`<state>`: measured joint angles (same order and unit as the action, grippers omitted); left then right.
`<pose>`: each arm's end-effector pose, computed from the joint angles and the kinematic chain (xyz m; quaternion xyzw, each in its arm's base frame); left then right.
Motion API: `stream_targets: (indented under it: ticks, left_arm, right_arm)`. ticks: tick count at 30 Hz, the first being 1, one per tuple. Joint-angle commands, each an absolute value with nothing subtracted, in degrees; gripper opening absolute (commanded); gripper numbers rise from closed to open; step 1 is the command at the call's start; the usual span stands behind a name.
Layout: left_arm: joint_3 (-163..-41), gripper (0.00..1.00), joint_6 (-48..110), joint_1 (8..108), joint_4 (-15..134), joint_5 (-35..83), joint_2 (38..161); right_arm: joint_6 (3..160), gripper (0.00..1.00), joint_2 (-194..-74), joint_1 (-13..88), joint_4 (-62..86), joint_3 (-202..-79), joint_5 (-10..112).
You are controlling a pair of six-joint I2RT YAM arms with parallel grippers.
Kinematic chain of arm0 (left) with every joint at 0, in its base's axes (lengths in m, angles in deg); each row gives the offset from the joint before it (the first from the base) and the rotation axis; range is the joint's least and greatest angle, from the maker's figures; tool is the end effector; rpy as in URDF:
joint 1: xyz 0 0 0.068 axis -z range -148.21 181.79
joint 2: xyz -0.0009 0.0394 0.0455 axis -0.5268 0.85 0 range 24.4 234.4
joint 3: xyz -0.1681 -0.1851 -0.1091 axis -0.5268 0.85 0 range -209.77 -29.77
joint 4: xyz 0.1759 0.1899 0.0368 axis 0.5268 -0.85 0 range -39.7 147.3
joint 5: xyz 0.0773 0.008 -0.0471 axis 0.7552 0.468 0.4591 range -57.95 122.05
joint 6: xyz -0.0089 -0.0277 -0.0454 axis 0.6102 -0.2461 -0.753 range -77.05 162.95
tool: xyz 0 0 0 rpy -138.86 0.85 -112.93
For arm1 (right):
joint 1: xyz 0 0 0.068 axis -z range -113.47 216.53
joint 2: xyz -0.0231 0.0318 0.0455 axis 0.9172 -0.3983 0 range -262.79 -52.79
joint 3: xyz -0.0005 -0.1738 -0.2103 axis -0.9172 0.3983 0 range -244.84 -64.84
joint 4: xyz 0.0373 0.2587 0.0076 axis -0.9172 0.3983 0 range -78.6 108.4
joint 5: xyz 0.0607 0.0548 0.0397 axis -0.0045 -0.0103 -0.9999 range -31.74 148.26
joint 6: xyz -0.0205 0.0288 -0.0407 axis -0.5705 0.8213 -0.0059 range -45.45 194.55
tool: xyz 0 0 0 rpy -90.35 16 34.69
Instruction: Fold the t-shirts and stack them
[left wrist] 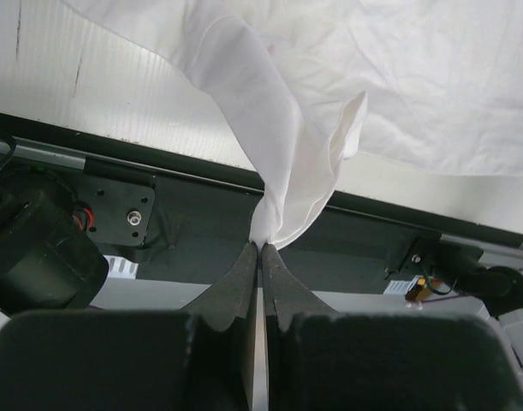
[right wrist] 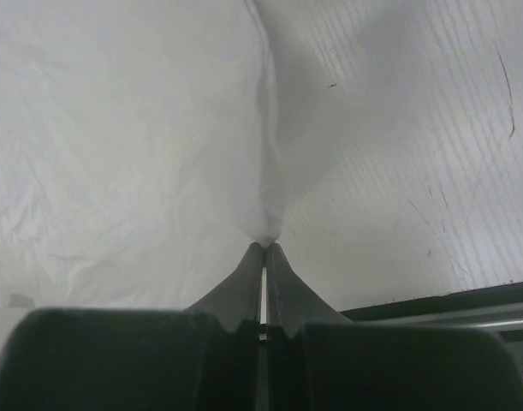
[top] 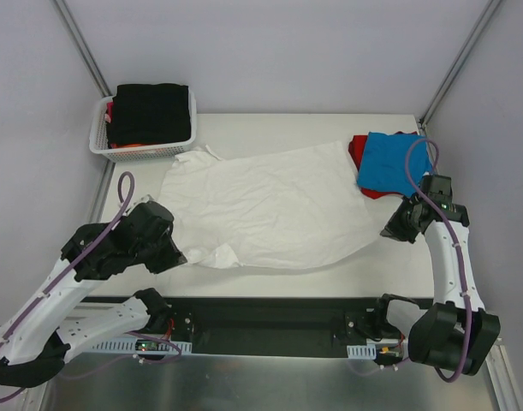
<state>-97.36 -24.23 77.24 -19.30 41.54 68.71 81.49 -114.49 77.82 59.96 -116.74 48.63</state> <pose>0.0726 -0.0653 0.3624 -0.2039 0.9241 -0.2173 0.2393 0.2009 -0.0340 0.2706 0.1293 0.9502 0.0703 0.2746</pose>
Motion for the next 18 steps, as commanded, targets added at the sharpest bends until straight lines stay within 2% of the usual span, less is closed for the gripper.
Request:
stream_targets:
  ticks: [1, 9, 18]
  left_arm:
    - [-97.1, 0.0, -27.89, 77.93, -29.88, 46.19, 70.45]
    - [-95.51, 0.0, -27.89, 77.58, -29.71, 53.05, 74.23]
    - [-97.71, 0.0, -26.4, 76.53, -29.62, 59.11, 83.98]
  right_arm:
    - [80.87, 0.01, -116.07, 78.3, 61.15, -119.59, 50.08]
    - [80.87, 0.01, -121.08, 78.65, 59.83, -122.58, 51.31]
    - [80.61, 0.01, -128.81, 78.74, 58.51, -126.8, 51.49]
